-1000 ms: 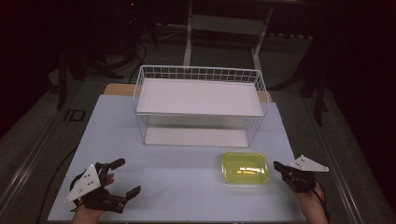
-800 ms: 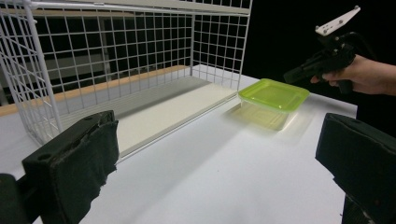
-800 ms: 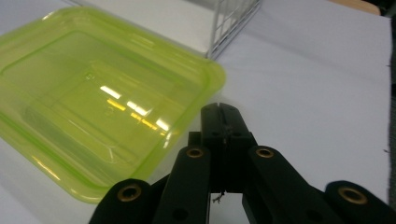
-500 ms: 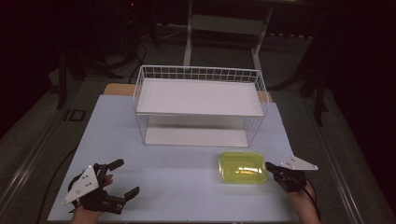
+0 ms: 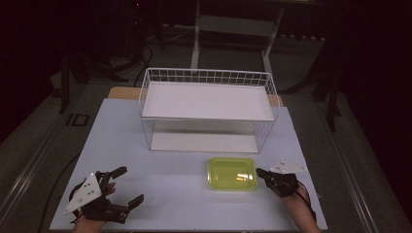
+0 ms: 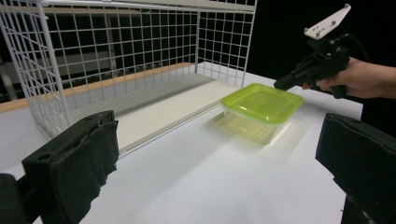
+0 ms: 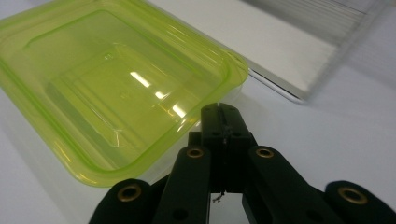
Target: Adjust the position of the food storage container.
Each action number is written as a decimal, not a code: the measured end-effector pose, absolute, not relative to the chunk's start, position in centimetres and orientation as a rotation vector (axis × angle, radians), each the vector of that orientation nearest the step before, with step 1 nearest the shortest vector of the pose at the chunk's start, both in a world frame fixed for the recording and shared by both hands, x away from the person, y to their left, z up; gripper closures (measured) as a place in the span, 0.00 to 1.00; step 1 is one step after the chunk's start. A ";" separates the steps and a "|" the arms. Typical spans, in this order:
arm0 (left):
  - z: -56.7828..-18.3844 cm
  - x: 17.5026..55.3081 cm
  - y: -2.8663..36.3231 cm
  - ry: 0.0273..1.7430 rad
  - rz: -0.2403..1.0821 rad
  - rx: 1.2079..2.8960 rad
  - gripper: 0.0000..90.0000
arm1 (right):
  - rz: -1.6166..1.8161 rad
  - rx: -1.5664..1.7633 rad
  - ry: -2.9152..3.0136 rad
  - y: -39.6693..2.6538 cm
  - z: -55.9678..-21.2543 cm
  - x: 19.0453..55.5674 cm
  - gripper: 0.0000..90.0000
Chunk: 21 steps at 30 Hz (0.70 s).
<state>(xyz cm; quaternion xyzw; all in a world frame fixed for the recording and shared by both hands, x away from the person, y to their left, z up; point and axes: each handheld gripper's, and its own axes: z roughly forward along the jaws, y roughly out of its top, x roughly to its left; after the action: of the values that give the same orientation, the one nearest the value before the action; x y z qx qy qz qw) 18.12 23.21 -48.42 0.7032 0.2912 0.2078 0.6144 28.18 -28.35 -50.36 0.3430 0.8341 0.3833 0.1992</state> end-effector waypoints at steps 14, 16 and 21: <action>-48.6 18.3 23.0 0.682 0.471 1.634 0.00 | 1.124 0.874 2.401 -24.0 -50.5 29.0 1.00; -48.6 18.3 22.9 0.679 0.474 1.635 0.00 | 1.130 0.868 2.409 -23.7 -50.5 29.1 1.00; -48.6 18.2 22.8 0.678 0.477 1.639 0.00 | 1.132 0.850 2.439 -22.6 -50.4 29.4 1.00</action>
<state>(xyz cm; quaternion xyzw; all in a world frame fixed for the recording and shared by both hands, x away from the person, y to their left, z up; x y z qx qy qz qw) 18.24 22.84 -48.57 0.7089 0.2934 0.2064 0.6073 29.40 -22.63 -50.38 0.2974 0.8538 0.3962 0.1600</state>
